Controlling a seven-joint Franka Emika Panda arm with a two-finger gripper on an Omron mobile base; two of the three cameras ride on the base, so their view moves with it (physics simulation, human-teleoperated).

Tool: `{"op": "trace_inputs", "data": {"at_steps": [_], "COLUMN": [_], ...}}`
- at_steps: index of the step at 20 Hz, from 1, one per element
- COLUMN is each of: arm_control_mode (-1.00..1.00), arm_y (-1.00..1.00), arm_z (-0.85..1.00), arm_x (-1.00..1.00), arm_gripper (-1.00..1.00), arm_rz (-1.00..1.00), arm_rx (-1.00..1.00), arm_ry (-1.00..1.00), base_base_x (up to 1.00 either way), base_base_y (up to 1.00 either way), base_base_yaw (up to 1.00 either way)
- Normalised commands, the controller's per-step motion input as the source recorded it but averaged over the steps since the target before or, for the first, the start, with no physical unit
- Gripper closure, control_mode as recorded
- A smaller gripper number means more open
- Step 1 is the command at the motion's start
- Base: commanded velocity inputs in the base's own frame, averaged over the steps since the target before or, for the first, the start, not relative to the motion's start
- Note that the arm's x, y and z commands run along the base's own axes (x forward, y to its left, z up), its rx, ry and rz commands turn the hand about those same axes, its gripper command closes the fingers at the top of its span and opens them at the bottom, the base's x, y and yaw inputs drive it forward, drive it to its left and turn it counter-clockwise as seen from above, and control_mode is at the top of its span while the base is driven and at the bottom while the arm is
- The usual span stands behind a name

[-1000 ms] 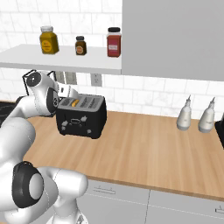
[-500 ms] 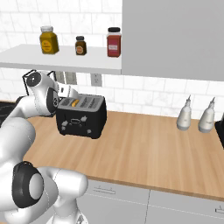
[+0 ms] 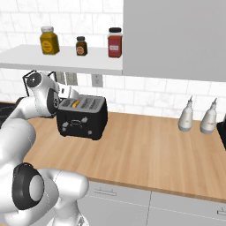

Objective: Start the toaster. Once the lever pops up, take the bread to the plate on the dining counter.

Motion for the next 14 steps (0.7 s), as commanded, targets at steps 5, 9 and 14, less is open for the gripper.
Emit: {"op": "trace_inputs", "data": {"at_steps": [5, 9, 14], "arm_control_mode": [-1.0, -1.0, -1.0], "arm_y": [0.0, 0.0, 0.0], "arm_z": [0.0, 0.0, 0.0], "arm_x": [0.0, 0.0, 0.0], "arm_gripper": [-1.0, -1.0, -1.0], "arm_rz": [0.0, 0.0, 0.0], "arm_rx": [0.0, 0.0, 0.0], "arm_ry": [0.0, 0.0, 0.0], "base_base_x": [0.0, 0.0, 0.0], "base_base_y": [0.0, 0.0, 0.0], "base_base_yaw": [0.0, 0.0, 0.0]}}
